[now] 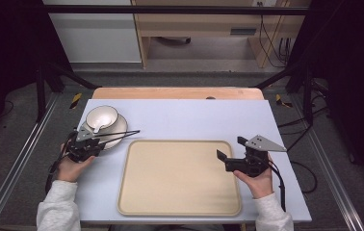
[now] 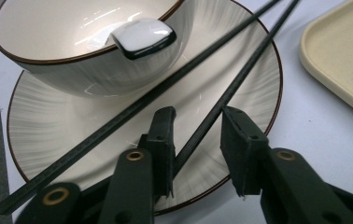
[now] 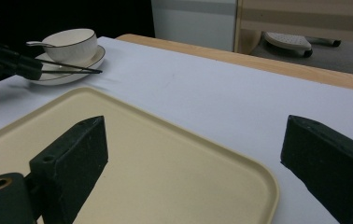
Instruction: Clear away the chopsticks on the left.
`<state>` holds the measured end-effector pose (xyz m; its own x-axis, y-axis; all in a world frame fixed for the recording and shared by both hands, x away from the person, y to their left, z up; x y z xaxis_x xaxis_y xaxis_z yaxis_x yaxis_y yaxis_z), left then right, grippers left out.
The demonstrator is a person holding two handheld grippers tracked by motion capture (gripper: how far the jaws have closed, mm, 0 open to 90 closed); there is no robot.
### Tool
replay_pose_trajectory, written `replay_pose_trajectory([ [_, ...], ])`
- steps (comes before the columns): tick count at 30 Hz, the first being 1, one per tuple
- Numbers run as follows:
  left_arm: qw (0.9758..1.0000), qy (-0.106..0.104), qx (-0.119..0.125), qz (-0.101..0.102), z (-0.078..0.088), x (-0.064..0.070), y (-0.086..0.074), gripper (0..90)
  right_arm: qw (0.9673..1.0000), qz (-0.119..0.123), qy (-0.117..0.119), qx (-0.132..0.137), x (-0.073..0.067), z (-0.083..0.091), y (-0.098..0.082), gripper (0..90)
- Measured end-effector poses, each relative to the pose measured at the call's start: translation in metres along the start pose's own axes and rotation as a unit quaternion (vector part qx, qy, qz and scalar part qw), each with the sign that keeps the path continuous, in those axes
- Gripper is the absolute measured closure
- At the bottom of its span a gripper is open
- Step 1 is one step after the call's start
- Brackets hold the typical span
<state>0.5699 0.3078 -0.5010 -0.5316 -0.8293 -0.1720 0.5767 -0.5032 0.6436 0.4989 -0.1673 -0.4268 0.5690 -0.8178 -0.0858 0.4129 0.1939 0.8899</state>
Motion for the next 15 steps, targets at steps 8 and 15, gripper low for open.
replay_pose_trajectory([
  [8,1.0000,-0.008,-0.002,-0.001,0.0011,0.0026,0.0000,74.6,1.0000,0.001,0.000,0.000,0.0009,0.0004,-0.0001,7.4],
  [15,0.9999,-0.011,-0.007,0.000,0.0017,0.0050,0.0010,79.4,1.0000,0.001,0.000,0.000,0.0011,0.0004,-0.0001,7.4],
])
Point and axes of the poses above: each handheld gripper's, and its own axes: z roughly backward along the jaws, y roughly out of its top, x roughly to its right, the point moved 7 cm from there along -z, roughly forward along the jaws, and after that the axes turned 6 degrees about -x, right-handed, at the moved point
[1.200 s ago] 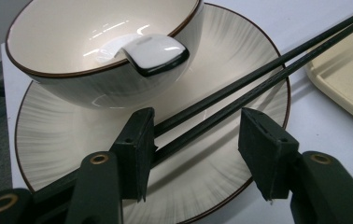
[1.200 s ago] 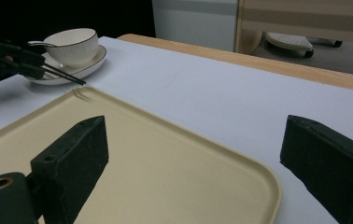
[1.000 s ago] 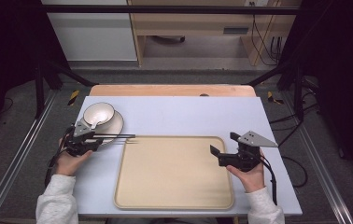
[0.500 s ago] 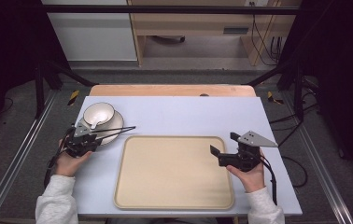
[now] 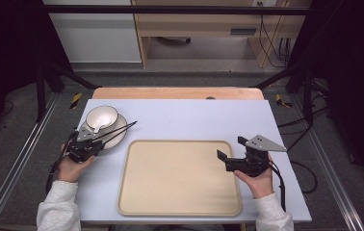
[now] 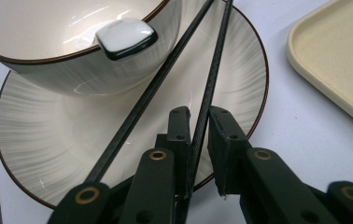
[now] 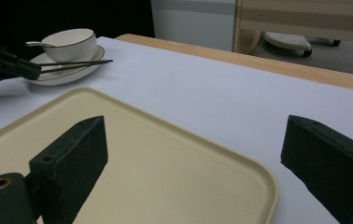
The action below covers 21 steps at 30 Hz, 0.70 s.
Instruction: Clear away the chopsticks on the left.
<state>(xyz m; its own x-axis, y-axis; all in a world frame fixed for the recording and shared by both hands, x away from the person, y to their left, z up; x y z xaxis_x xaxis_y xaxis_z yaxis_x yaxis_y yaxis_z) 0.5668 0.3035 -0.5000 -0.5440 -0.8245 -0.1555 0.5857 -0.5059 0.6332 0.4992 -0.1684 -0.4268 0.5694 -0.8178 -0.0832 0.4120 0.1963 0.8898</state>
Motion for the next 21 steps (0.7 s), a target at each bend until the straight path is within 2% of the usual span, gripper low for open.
replay_pose_trajectory([
  [9,1.0000,-0.002,-0.007,0.002,-0.0004,0.0019,0.0007,84.6,1.0000,-0.003,0.000,0.001,0.0002,0.0005,0.0004,7.4],
  [14,0.9999,-0.003,-0.007,0.010,-0.0011,0.0016,0.0016,84.9,1.0000,-0.003,0.001,0.001,0.0001,0.0005,0.0004,7.3],
  [21,0.9992,-0.010,0.000,0.037,-0.0032,0.0012,0.0080,78.2,1.0000,-0.001,0.001,0.000,0.0005,0.0000,0.0001,7.2],
])
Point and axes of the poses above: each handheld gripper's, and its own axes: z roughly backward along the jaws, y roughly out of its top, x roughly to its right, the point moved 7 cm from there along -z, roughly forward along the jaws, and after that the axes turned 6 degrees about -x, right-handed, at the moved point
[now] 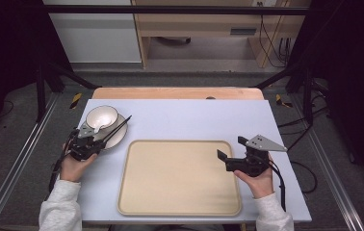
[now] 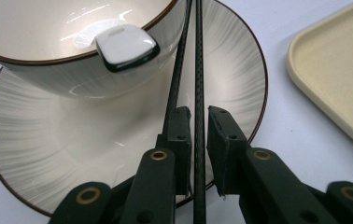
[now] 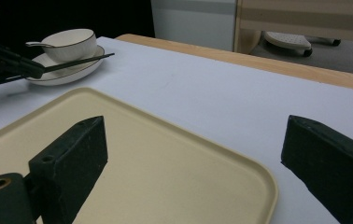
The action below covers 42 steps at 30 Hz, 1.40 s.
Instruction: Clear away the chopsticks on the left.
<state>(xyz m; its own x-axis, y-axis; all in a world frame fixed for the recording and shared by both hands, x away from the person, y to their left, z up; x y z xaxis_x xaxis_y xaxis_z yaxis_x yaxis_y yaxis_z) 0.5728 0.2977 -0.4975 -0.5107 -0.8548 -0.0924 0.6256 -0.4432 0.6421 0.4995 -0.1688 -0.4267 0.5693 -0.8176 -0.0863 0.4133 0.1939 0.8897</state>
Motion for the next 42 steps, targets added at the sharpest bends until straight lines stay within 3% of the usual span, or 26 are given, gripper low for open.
replay_pose_trajectory([
  [8,0.9999,0.001,-0.017,0.002,-0.010,0.002,0.002,79.6,1.0000,-0.001,0.000,0.000,0.000,0.000,0.000,7.2],
  [20,0.9997,-0.005,-0.021,0.012,-0.010,0.004,0.003,85.4,1.0000,-0.002,0.001,0.000,0.000,0.000,0.000,7.2],
  [33,0.9998,-0.002,0.020,0.007,0.012,0.018,0.016,85.5,1.0000,-0.007,-0.003,0.004,0.003,0.004,0.001,6.9],
  [42,0.9990,0.009,0.038,0.020,0.027,0.037,0.023,85.5,0.9998,-0.015,-0.011,0.012,0.009,0.009,0.003,6.8],
])
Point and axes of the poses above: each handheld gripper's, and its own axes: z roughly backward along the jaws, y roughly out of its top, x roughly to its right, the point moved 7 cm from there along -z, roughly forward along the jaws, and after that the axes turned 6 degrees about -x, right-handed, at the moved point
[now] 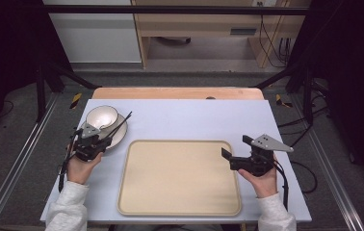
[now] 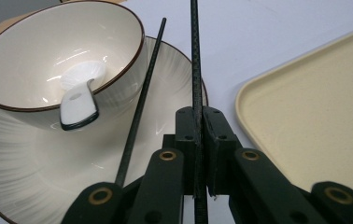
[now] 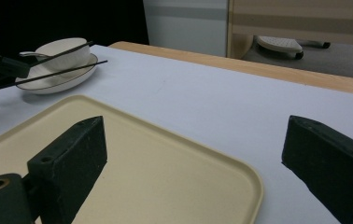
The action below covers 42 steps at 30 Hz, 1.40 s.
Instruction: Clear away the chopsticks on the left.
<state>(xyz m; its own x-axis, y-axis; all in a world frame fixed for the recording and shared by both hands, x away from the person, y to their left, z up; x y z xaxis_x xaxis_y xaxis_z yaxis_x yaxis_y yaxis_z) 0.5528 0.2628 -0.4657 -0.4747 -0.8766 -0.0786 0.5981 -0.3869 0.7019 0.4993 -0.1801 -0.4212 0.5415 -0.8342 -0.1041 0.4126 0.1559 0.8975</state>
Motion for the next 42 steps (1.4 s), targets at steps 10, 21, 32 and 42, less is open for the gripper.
replay_pose_trajectory([
  [10,0.9985,0.012,0.036,0.038,0.026,0.029,0.005,85.5,1.0000,-0.002,-0.007,0.001,0.003,0.003,0.001,6.4],
  [21,0.9937,0.030,0.065,0.087,0.047,0.057,0.002,85.5,0.9999,-0.005,-0.004,0.010,0.004,0.008,0.004,6.5],
  [32,0.9872,0.051,0.066,0.135,0.057,0.083,-0.013,85.5,0.9999,-0.004,0.003,0.010,0.002,0.010,0.005,6.2],
  [42,0.9799,0.052,0.089,0.171,0.049,0.106,-0.030,85.4,0.9999,-0.005,0.004,0.010,0.001,0.009,0.005,6.2],
])
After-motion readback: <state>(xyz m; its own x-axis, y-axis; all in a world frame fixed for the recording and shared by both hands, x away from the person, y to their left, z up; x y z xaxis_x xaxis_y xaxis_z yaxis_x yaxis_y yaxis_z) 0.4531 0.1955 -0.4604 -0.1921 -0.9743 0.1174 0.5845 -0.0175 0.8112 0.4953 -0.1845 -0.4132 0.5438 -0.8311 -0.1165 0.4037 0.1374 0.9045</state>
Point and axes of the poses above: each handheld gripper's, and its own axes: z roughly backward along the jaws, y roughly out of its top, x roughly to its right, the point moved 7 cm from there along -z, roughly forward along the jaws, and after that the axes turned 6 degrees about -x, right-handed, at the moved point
